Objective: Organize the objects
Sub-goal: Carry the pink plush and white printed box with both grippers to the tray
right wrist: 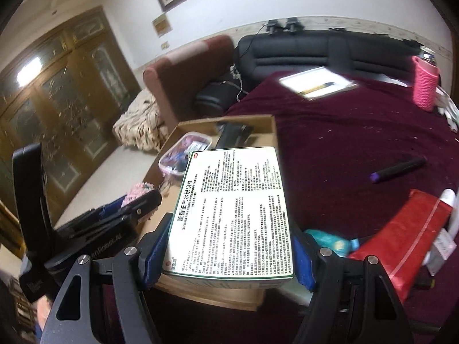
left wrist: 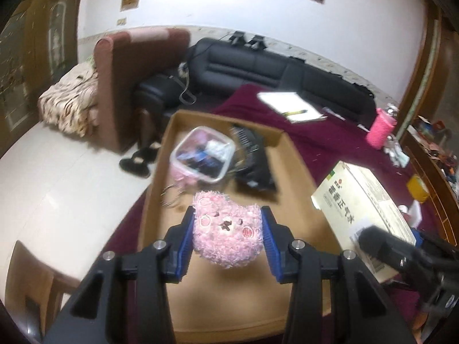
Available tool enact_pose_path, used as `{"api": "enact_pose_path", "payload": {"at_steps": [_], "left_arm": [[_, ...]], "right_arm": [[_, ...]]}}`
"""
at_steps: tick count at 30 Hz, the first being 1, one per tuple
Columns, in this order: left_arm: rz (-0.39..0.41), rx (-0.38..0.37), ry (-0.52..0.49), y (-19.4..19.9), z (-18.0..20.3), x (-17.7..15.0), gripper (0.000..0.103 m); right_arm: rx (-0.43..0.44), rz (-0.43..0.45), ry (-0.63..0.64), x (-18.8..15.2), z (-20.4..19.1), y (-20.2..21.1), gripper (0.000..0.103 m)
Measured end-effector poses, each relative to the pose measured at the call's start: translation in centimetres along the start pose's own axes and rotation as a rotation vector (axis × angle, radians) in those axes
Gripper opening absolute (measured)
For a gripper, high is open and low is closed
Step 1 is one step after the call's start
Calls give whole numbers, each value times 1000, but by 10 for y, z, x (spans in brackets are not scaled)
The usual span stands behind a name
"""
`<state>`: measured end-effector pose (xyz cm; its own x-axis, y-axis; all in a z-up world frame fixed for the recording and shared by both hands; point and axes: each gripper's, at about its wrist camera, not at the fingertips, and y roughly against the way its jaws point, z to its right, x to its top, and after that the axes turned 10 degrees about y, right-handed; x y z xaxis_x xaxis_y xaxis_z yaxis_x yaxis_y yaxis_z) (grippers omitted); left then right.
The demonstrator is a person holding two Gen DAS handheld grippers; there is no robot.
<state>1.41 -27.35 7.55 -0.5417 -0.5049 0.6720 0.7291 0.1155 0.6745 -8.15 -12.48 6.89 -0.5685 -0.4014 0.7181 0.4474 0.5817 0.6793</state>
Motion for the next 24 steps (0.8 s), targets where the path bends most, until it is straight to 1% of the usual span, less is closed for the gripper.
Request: {"api": "enact_pose_path", "payload": {"at_steps": [3,7,12,17,20,23,24], "left_arm": [[-26,15,0,-9,-11,-3,42],[-54,3,-22,-17,-14,-10,42],[-73,18,-42,-22,-19,-19,42],[-62,27,-61,-24,-17,-23,43],[-56,38,-79,-24,-15,-26,43],[-64,17,-68,-22,-16,-27,43],[-69,10,-65,-22,-17,-27,45]], "right_arm": [[14,-24,22,-5,-10,-13,78],[17,-47,58,-11,-17,-29,78],[26,-73,72,-22,-22,-40,78],[0,-86,80,-29,-22,-46,78],[9,-94,63,-31,-19,-46,78],[17,-99,65,-31,-19,-44,80],[27,-104,63,-32,-19,-43,81]]}}
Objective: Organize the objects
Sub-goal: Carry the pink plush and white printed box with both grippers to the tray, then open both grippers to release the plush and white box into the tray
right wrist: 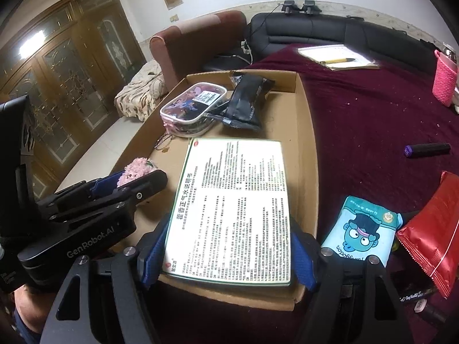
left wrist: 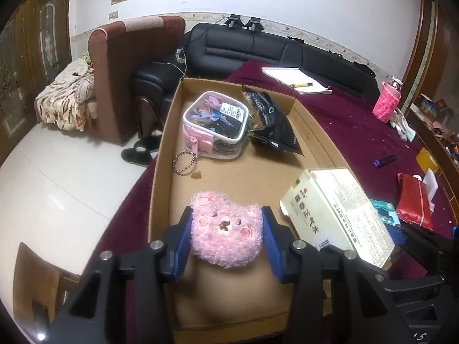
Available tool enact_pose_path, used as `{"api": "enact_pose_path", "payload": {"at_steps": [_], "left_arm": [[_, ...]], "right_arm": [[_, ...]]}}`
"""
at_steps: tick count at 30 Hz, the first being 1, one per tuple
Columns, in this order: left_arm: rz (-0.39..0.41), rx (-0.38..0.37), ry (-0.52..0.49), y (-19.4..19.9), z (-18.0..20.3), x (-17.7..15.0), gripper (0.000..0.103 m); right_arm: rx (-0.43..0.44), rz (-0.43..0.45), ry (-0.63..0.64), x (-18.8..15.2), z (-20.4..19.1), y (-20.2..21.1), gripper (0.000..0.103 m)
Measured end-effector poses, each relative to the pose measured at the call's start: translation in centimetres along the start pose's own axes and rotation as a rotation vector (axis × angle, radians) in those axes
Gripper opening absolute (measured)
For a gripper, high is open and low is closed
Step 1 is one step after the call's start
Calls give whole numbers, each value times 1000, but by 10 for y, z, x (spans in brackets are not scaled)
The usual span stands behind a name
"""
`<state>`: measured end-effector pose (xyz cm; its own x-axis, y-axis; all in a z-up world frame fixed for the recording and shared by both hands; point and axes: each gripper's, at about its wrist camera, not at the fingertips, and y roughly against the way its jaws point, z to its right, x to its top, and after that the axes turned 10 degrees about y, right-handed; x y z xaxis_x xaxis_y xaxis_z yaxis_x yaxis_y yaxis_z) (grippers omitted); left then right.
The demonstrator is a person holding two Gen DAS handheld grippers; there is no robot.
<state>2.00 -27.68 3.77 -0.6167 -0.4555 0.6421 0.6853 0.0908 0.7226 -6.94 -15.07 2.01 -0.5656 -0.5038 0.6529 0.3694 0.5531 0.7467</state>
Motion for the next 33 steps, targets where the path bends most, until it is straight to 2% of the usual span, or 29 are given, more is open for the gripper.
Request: {"api": "enact_pose_path", "payload": {"at_steps": [3,9,16,19,22,25,28,33], "left_arm": [[-11,-28,10,1,-1,-1,49],[-24,-31,16,3,2,-3,53],[-25,-63,45,9,1,-4,67],[-20,-67,49,12,2,-4,68],[-16,-57,56,13,1,-4,68],[-6,-41,78,16,-2,-4,68],[-19,-76,94,17,-4,-3,69],[-3,-82,105,23,-3,-2,72]], "right_arm": [[9,4,-9,-1,1,4,82],[27,3,-21,-5,3,11,82],[47,23,-17,-7,4,21,84],[56,31,-6,-7,3,25,84],[63,35,-5,-6,3,23,94],[94,-3,-2,-5,3,9,95],[101,27,-7,-6,3,20,95],[83,114,4,-6,3,50,95]]}}
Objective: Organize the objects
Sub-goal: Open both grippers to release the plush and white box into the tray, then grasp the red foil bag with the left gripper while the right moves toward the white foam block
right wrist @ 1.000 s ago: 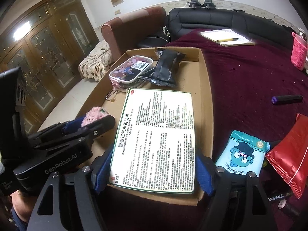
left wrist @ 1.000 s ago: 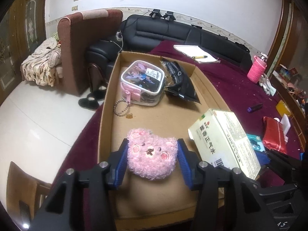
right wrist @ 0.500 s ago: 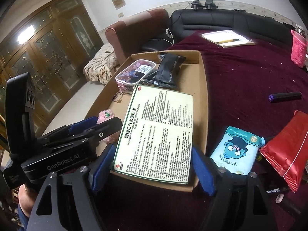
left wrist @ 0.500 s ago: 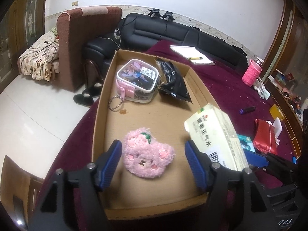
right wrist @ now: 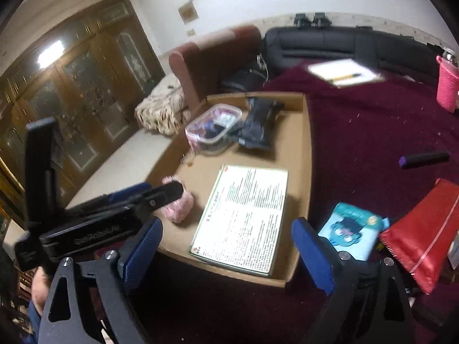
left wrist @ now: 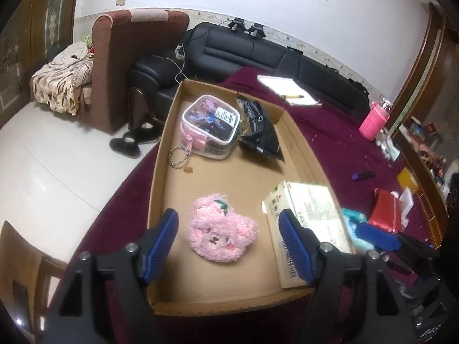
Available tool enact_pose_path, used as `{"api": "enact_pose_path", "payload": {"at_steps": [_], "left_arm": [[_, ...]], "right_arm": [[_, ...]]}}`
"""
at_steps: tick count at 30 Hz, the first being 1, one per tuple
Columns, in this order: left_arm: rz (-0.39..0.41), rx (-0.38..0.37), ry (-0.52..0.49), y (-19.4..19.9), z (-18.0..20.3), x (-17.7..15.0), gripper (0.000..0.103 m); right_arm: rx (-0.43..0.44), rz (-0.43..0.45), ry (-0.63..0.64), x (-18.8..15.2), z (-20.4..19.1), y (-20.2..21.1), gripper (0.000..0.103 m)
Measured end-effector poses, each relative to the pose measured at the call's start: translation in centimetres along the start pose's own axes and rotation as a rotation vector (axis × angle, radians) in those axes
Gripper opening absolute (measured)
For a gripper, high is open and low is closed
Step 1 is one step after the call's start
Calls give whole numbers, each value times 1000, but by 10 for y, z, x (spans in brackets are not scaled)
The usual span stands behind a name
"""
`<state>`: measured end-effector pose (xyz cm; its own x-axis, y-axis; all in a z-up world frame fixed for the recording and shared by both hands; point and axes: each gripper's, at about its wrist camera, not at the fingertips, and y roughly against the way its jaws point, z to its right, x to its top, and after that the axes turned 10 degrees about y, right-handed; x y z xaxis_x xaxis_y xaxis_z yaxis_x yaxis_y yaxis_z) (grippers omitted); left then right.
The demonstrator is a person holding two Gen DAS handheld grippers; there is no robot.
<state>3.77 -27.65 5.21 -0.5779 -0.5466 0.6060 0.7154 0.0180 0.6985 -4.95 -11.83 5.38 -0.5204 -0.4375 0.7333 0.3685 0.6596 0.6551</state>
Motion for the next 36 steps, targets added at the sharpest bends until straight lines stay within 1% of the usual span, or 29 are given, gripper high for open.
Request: {"api": "enact_pose_path", "payload": {"at_steps": [3,8,13,17,20,23,25,27,28,29,31,32,33,35,36], "left_arm": [[8,20,-24,1,6,-1,72],[2,12,-45,2,16,-5,72],[-6,-1,-99,5,38,-12,72],[-21,-18,-164,3,67,-18,73],[-33,-32,-211,2,89,-24,74],[-50,-42,-261,-4,115,-29,76],[-66,-50,-305,-10,135,-33,77],[-93,-78,-363,-18,161,-37,79],[-118,-103,-398,-24,176,-40,84],[-140,-121,-422,-28,186,-43,86],[-193,-158,-488,-44,215,-50,87],[-213,-169,-508,-50,224,-52,88],[-249,-176,-534,-62,237,-54,88],[-293,-174,-551,-82,253,-55,88],[-331,-176,-548,-94,261,-55,88]], "right_arm": [[6,25,-28,0,7,12,95],[3,33,-109,-6,32,27,95],[-41,75,-171,-11,63,56,95],[-101,115,-229,-15,93,86,95],[-194,111,-275,-19,119,107,95],[-256,125,-327,-25,150,130,95],[-316,139,-368,-31,172,145,95],[-368,176,-412,-42,192,157,95],[-383,195,-431,-48,201,163,95],[-393,206,-452,-55,210,165,95],[-373,215,-497,-66,226,166,95],[-359,215,-517,-70,233,166,95],[-346,216,-537,-72,239,167,95],[-329,223,-556,-75,244,170,95],[-324,225,-568,-77,247,173,95]]}}
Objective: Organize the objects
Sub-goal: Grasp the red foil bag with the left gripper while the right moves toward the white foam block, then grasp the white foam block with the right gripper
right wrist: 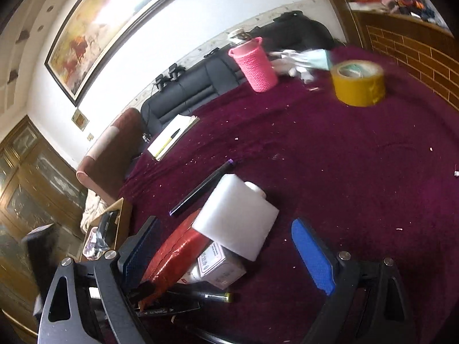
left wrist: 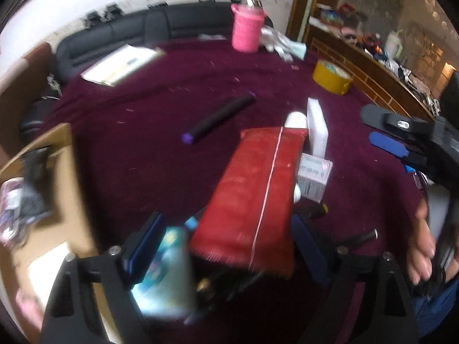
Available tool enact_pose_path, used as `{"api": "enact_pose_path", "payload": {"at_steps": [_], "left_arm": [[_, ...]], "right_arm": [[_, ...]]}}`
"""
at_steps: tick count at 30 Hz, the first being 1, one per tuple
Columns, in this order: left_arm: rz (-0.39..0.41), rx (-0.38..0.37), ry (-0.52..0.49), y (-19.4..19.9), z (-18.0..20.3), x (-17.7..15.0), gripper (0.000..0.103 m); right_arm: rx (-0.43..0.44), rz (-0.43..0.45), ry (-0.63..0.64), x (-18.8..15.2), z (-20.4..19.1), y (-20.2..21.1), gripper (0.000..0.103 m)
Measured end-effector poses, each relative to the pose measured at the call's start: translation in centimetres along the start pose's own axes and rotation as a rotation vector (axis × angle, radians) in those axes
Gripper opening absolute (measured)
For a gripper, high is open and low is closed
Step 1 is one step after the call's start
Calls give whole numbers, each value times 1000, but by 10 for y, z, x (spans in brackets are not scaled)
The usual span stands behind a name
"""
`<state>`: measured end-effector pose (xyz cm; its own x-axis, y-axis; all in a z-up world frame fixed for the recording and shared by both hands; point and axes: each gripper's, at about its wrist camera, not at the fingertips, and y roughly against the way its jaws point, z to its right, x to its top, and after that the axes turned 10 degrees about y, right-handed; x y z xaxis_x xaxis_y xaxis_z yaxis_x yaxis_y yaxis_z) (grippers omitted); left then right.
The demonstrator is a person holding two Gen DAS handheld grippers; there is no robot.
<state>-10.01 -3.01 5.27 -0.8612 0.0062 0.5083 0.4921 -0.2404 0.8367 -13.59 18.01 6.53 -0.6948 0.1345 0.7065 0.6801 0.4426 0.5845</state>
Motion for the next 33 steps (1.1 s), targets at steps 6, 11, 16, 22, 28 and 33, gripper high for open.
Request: {"api": "enact_pose_path", "payload": {"at_steps": [6,11,16,22,28,33], "left_arm": [[-114,-73,44,-47,9,24,88],[-40,-96,159,-51,1,21,63],[80,-95,210,-36,-10,4,58],[148,-55,188,-26,-14,-3,57],[155,-63,189,-23,-18,0,57],[165,-67,201,-19,-23,0,57]], "right_arm": [[36,-39,-53,-4,8,-7,95],[-8,-48,-59,-5,12,-12,95],[-6,-103,-101,-8,14,-29,95],[-60,-127,-150,-8,11,-41,95],[-274,-70,115,-1,-42,-42,92],[-327,-79,104,-7,-21,-38,19]]}}
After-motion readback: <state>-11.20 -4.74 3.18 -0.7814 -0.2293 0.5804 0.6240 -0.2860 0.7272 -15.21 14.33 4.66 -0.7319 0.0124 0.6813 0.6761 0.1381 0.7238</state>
